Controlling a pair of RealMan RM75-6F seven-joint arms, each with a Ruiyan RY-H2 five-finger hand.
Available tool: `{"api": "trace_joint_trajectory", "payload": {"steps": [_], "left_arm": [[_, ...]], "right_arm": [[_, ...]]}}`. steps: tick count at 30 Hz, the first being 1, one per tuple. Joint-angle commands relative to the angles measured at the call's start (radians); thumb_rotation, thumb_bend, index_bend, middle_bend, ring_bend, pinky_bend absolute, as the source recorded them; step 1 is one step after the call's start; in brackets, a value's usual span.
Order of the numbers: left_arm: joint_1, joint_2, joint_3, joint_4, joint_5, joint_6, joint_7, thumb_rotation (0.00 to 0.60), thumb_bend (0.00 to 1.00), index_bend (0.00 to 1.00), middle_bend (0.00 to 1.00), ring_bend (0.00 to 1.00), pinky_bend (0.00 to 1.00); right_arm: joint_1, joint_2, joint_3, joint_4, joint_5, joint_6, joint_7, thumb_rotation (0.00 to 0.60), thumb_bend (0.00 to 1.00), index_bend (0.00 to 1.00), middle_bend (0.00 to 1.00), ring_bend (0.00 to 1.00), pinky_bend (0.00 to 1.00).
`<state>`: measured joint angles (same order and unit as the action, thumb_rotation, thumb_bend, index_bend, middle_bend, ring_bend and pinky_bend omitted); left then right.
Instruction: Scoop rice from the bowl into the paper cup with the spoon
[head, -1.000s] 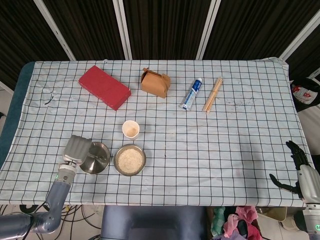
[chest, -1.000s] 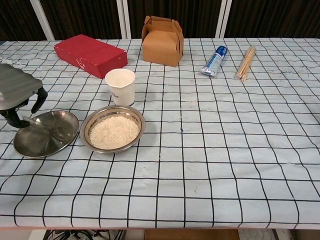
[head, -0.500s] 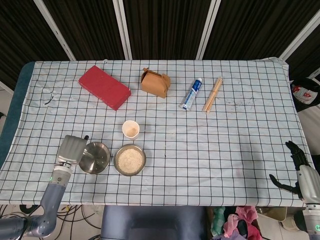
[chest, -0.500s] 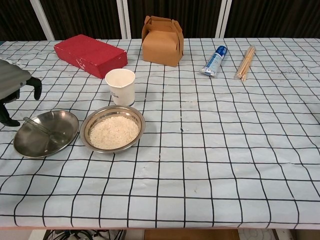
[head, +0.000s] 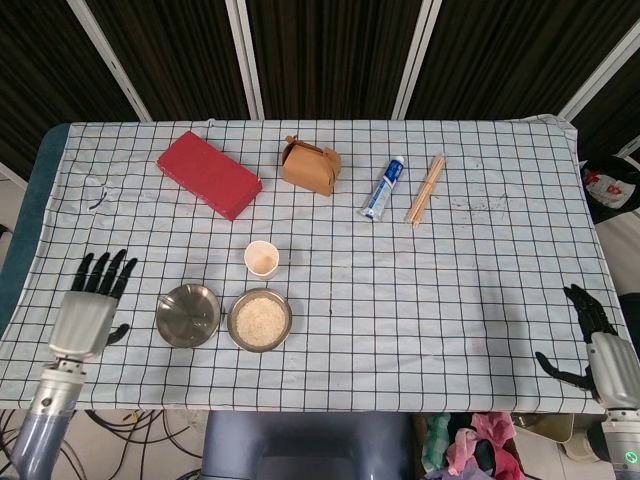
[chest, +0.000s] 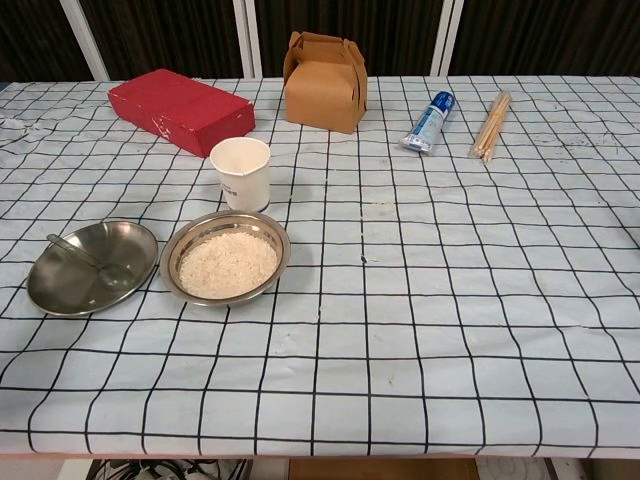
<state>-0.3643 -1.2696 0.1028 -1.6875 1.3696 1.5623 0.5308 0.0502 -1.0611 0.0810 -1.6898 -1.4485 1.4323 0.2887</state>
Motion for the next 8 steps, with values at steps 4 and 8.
{"api": "trace_joint_trajectory", "payload": {"steps": [4,8], "left_arm": [[0.097,0.028,0.032,0.065,0.103,0.113,-0.061,0.6,0.0,0.0,0.0,0.0,0.0],[0.142,0.013,0.032,0.138,0.139,0.155,-0.114,0.6,0.0,0.0,0.0,0.0,0.0]], "right_arm": [[0.002,-0.006,-0.009,0.015,-0.009,0.0,-0.061,0.6,0.2,0.0,0.0,0.0,0.18],[0.002,-0.012,-0.013,0.022,-0.02,0.007,-0.081,0.6,0.2,0.0,0.0,0.0,0.18]]}}
